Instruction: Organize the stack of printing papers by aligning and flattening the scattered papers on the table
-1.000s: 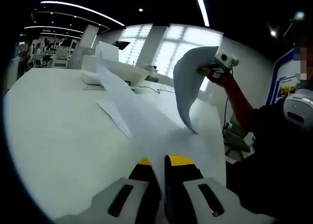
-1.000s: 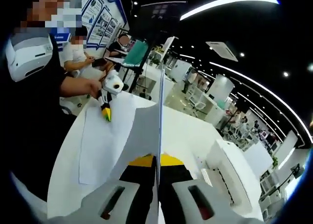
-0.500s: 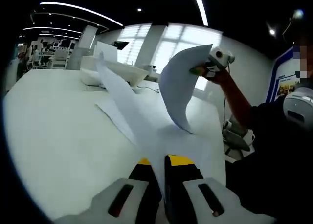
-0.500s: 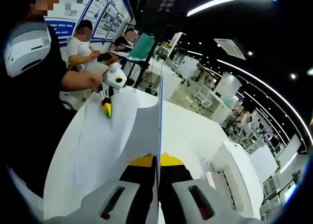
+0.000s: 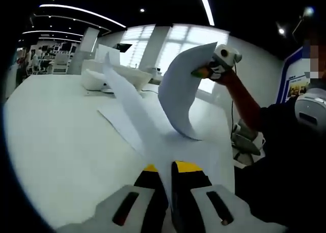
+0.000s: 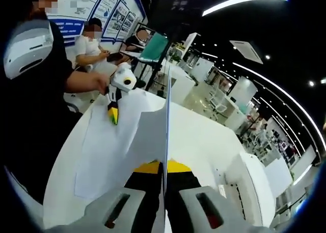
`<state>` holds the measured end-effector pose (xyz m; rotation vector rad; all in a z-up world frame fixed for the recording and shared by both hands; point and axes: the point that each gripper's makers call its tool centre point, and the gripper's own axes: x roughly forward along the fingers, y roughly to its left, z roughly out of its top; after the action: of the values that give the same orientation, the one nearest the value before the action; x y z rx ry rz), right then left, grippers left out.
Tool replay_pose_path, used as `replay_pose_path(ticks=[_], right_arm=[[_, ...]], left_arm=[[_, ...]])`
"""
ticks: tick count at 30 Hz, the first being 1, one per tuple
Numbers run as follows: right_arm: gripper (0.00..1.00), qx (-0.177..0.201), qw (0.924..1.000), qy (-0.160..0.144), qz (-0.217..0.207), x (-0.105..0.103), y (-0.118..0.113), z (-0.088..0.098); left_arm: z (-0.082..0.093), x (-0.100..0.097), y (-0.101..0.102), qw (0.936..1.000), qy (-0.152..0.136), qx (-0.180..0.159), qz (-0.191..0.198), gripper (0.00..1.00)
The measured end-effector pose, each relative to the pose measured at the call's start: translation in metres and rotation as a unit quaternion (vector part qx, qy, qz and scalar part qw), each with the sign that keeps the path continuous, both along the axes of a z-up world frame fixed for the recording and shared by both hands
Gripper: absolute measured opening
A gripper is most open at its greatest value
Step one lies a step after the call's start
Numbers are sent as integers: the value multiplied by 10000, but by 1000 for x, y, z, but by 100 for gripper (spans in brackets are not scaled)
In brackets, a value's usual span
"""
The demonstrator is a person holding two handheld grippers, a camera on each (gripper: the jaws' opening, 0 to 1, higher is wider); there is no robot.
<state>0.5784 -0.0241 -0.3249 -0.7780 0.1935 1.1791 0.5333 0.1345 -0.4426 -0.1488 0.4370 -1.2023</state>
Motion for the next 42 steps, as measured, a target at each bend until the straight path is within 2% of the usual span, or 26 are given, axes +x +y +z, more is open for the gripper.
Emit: replay_pose_path(ticks=[15,27,42], right_arm=[[0,-197,9993,207,224,-4,24,-20],[0,-277,9986,325,321,-5,31,-30],[0,-468,9968,462,444,-9,45,-44]], left_arm=[[0,-2,-1,10000,-18,23,-47,7],[1,-2,-3,10000,29,17,-48,9],[5,-13,-11,9998,32,-62,-191,17]])
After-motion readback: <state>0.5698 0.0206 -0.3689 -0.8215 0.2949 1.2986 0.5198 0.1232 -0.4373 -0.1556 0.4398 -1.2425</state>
